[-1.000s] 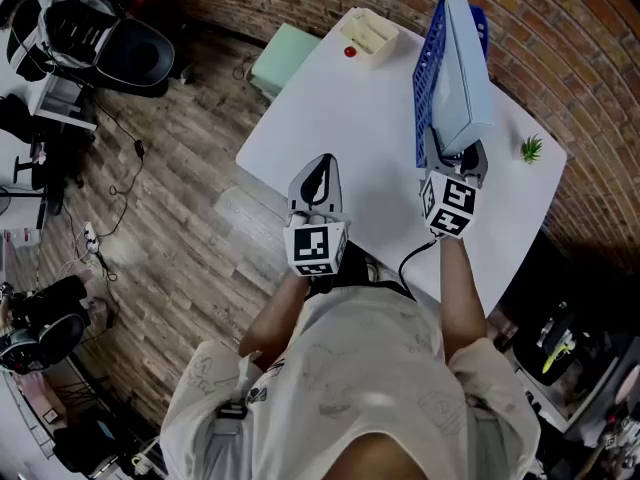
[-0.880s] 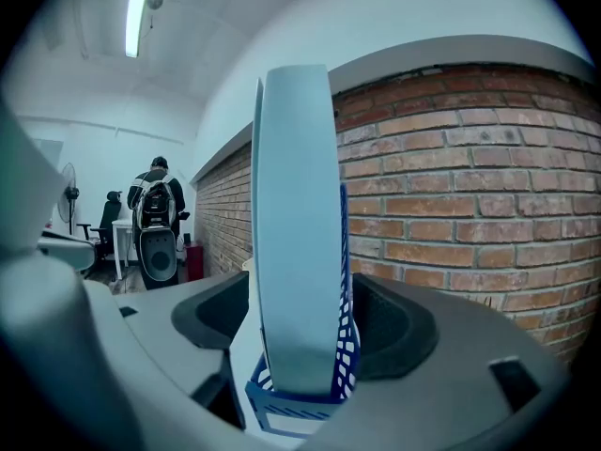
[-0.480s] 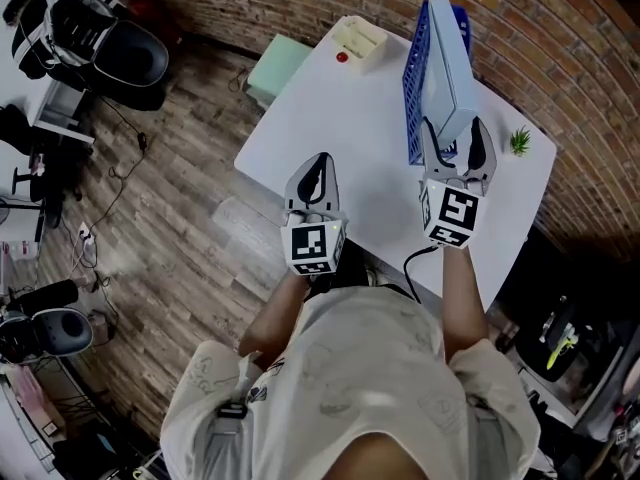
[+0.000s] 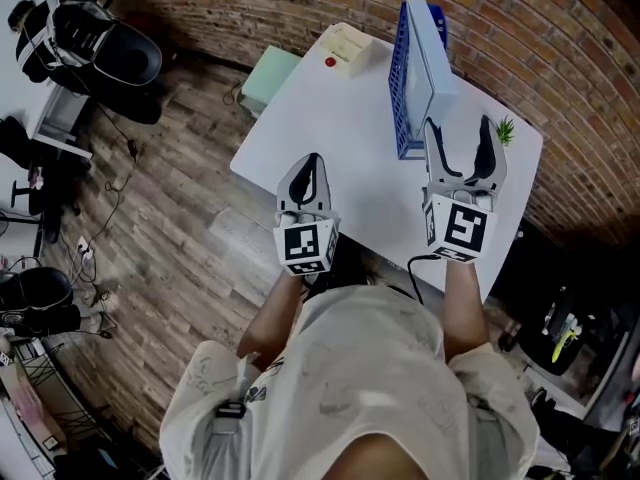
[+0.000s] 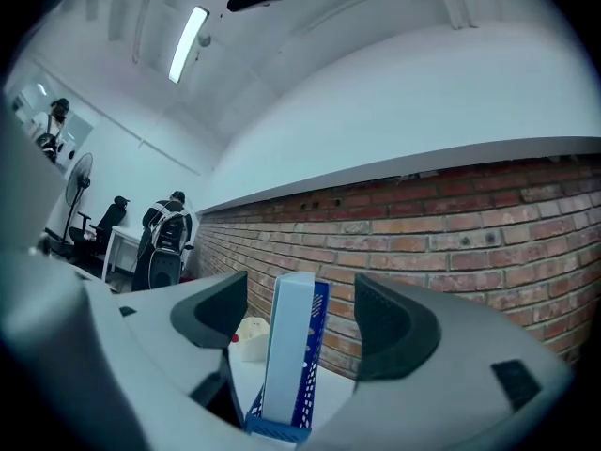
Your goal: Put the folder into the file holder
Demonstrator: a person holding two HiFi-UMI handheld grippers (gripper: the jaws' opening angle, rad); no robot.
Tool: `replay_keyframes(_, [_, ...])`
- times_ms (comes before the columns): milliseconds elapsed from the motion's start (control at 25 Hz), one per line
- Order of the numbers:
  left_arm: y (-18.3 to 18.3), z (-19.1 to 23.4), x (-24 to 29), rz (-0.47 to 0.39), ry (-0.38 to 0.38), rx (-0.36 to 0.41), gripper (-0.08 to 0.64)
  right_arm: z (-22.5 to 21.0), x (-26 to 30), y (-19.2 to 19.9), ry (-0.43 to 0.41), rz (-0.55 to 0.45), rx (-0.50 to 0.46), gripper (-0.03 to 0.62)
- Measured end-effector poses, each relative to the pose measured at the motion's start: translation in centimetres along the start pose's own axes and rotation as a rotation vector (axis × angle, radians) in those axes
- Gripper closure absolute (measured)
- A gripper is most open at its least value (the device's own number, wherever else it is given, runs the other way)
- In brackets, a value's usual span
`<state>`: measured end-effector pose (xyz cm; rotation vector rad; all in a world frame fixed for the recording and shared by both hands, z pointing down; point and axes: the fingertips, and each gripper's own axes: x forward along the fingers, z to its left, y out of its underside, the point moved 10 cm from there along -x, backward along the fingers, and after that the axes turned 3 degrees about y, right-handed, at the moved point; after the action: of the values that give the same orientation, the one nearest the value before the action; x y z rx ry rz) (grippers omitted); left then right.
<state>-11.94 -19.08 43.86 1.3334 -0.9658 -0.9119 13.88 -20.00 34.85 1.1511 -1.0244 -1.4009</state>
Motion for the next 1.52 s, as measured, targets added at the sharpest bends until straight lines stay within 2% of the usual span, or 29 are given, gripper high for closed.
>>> replay_keyframes(160, [-0.4, -0.4, -0.3, -0.007, 0.007, 0.01, 0.548, -1.2, -2.1, 0.1, 0.023, 0.009, 0.01, 0.224])
replay_keyframes(360, [-0.8, -1.3, -0.5, -0.049, 0.015, 0.019, 0.548, -2.6, -4.4, 2.1, 0.05, 0.056, 0.048, 0.224])
replay_keyframes(640, [-0.7, -2.0, -0.2, -0.042, 0.042, 0.058, 0.548, -2.4, -6.8, 6.3, 0.016, 0.116, 0.078, 0.224])
replay_keyframes(840, [-0.3, -2.3, -0.4, -0.05, 0.051, 0.077, 0.548, -2.1, -7.6, 8.4, 0.031, 0.162, 0.076, 0.225])
replay_keyframes(1320, [-0.3, -2.6, -0.7, -0.042, 0.035, 0.084, 0.548, -2.3, -7.4, 8.6, 0.022, 0.172, 0.083, 0.23])
replay_keyframes(1400, [-0.4, -2.7, -0.7, -0.041, 0.036, 0.085, 0.548, -2.3, -7.3, 8.6, 0.025, 0.182, 0.072, 0.265])
replay_keyframes(1520, [-0.4, -2.7, -0.6, -0.035, 0.037, 0.077, 0.548, -2.3, -7.5, 8.4, 0.028, 0.173, 0.07, 0.426])
